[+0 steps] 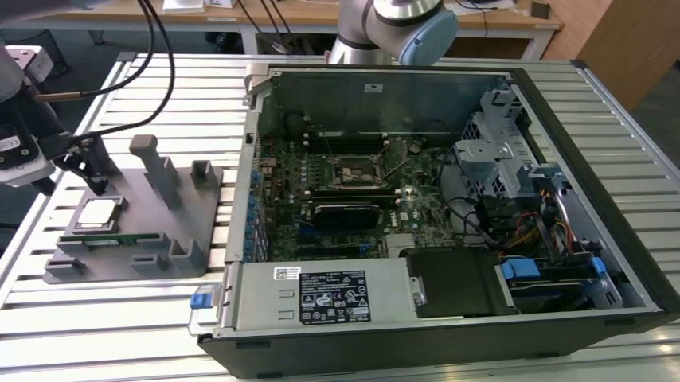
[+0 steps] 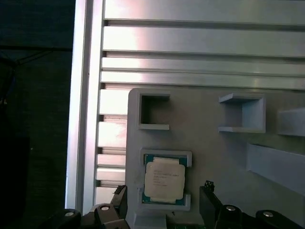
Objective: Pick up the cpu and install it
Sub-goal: 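Pick up the cpu and move it towards the insertion slot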
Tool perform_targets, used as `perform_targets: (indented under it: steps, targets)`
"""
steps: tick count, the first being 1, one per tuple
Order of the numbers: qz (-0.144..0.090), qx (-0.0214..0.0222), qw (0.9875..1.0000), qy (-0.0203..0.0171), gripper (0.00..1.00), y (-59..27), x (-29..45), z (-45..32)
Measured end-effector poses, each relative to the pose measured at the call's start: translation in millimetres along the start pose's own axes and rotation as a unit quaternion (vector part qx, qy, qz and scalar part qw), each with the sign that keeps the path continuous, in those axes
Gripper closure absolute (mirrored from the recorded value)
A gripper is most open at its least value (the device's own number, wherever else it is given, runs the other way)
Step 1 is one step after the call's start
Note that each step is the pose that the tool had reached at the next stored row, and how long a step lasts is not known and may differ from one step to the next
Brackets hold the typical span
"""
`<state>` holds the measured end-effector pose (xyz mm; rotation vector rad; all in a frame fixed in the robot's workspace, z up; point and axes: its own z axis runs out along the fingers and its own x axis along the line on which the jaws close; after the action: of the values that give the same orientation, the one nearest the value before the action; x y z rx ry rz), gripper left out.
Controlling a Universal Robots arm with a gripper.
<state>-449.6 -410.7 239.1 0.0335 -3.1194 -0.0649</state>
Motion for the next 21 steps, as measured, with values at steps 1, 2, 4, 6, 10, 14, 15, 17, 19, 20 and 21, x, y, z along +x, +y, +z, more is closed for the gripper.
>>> perform_targets:
  steps: [1,2,4,6,10,14,15,17,19,20,21]
  targets:
    - [0.000,0.0000,1.0000,0.0000,0.30,-0.1,-0.3,1.1]
    - [0.000,0.0000,1.0000,0.0001,0.30,-0.1,-0.5,2.6]
    - [0.000,0.0001,1.0000,0.0001,0.30,-0.3,-0.6,5.5]
    - [0.000,0.0000,1.0000,0.0000,0.30,-0.4,-0.7,8.4]
    - [0.000,0.0000,1.0000,0.0001,0.30,-0.7,-0.9,15.5]
    - [0.000,0.0000,1.0000,0.0001,0.30,-1.0,-1.2,22.8]
    - [0.000,0.0000,1.0000,0.0000,0.30,-1.1,-1.2,24.6]
    - [0.000,0.0000,1.0000,0.0001,0.30,-1.2,-1.3,28.2]
    - [0.000,0.0000,1.0000,0.0000,0.30,-1.4,-1.4,31.6]
    - [0.000,0.0000,1.0000,0.0000,0.30,-1.4,-1.5,33.1]
    - [0.000,0.0000,1.0000,0.0001,0.30,-1.5,-1.5,34.4]
